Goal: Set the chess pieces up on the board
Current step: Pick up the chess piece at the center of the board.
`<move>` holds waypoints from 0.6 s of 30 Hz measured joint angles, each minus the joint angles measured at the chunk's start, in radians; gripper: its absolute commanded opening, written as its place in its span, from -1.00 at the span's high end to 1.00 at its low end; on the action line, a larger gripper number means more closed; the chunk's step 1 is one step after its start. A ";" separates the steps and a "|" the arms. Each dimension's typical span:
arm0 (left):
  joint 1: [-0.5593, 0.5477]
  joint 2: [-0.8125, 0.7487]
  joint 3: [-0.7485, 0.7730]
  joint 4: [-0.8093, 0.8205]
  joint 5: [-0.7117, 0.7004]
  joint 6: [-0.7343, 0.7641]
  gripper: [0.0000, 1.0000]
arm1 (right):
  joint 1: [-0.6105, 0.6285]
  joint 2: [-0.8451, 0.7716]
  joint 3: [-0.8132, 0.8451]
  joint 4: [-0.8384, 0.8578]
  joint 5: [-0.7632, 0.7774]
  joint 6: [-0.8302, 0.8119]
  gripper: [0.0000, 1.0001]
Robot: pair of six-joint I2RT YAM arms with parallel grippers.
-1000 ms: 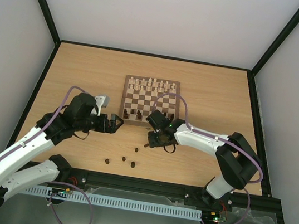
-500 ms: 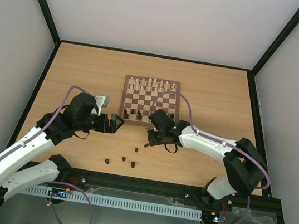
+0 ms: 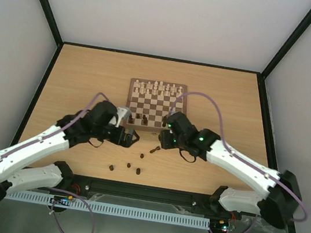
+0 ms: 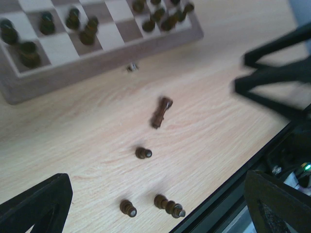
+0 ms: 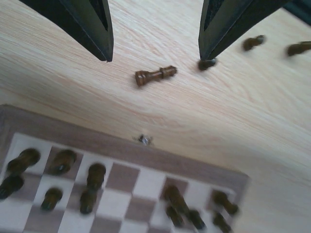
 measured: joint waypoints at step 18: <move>-0.378 0.406 -0.002 0.220 -0.446 0.033 -0.50 | 0.000 -0.328 0.058 -0.120 -0.012 0.060 0.01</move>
